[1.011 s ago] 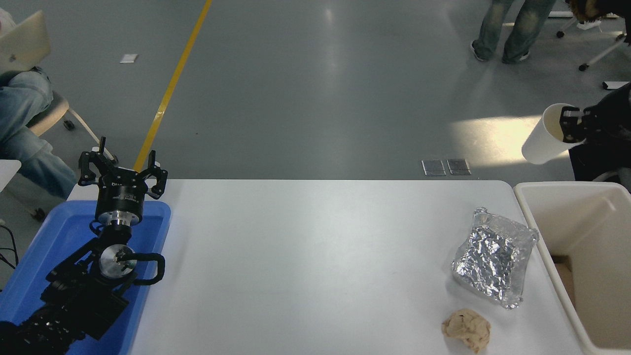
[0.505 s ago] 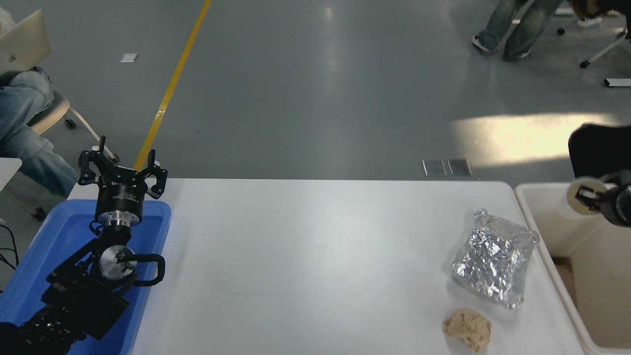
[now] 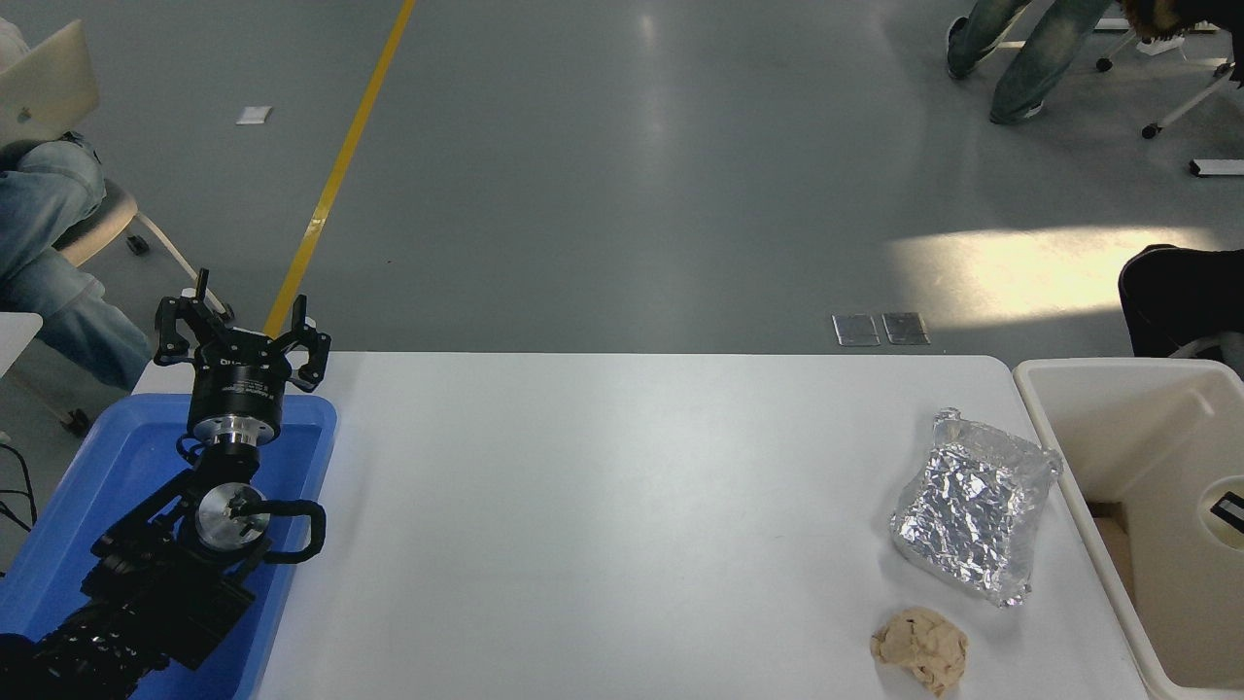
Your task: Pick up paper cup place in dustbin
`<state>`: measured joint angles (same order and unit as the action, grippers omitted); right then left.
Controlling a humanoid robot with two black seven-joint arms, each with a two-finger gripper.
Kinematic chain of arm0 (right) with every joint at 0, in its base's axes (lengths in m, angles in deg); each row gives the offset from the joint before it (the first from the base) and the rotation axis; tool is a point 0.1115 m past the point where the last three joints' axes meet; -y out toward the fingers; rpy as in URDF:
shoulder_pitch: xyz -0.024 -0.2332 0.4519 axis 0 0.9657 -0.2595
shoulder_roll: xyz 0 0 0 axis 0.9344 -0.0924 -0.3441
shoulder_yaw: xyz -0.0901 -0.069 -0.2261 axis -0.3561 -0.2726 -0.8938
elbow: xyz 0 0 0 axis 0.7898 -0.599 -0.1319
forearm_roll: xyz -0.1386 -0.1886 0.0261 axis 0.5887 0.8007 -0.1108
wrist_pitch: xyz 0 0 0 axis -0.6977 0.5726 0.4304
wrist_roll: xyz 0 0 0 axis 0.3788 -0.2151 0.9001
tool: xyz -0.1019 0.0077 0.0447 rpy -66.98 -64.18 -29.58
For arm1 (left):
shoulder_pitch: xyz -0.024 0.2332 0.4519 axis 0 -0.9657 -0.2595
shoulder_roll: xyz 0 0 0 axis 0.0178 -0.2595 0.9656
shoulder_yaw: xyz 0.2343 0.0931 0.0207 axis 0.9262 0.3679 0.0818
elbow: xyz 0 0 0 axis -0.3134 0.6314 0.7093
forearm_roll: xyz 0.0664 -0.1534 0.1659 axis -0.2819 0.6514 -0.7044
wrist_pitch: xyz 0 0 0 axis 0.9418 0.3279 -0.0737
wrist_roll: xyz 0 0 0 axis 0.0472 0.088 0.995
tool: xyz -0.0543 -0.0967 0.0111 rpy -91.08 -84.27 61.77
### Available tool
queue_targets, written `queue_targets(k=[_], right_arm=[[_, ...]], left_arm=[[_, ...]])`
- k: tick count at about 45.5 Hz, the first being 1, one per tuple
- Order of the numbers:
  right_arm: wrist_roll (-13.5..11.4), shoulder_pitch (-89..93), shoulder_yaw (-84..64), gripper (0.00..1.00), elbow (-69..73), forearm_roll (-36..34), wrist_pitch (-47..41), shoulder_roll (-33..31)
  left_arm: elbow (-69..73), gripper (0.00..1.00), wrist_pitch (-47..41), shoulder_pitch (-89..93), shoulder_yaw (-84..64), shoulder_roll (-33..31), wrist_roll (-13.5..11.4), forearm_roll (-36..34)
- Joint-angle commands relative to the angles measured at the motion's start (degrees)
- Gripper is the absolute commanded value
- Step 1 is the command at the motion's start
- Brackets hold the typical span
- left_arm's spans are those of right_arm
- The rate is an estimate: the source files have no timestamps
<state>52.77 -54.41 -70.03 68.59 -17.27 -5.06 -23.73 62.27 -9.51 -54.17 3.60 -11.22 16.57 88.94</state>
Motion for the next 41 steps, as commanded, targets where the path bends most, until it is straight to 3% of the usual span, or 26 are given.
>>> queue_targets(k=[1, 4, 5, 8, 9, 10, 32, 41], right_arm=[[-1.04, 1.19, 0.12, 0.0, 0.18, -2.7, 0.92, 0.04], [-1.04, 1.28, 0.21, 0.0, 0.45, -2.78, 0.83, -0.14], [-1.04, 1.19, 0.12, 0.11, 0.45, -2.87, 0.92, -0.14], [-0.87, 1.19, 0.21, 0.77, 0.45, -2.87, 1.18, -0.31], [-0.69, 1.02, 0.21, 0.91, 0.45, -2.87, 1.27, -0.31], [-0.6, 0.84, 0.21, 0.98, 0.53, -2.96, 1.36, -0.4], [-0.25, -5.57, -0.49, 1.0, 2.11, -2.87, -2.33, -3.12], [-0.25, -11.19, -0.4, 1.0, 9.75, -2.87, -3.04, -5.85]], left_arm=[[0.0, 0.99, 0.0, 0.0, 0.0, -0.01, 0.0, 0.01], [0.0, 0.99, 0.0, 0.0, 0.0, -0.01, 0.0, -0.07], [0.0, 0.99, 0.0, 0.0, 0.0, 0.08, 0.0, 0.01], [0.0, 0.99, 0.0, 0.0, 0.0, -0.01, 0.0, 0.01], [0.0, 0.99, -0.08, 0.0, 0.0, -0.01, 0.0, -0.07], [0.0, 0.99, 0.0, 0.0, 0.0, -0.01, 0.0, 0.01], [0.0, 0.99, 0.0, 0.0, 0.0, -0.01, 0.0, 0.01], [0.0, 0.99, 0.0, 0.0, 0.0, -0.01, 0.0, 0.01]])
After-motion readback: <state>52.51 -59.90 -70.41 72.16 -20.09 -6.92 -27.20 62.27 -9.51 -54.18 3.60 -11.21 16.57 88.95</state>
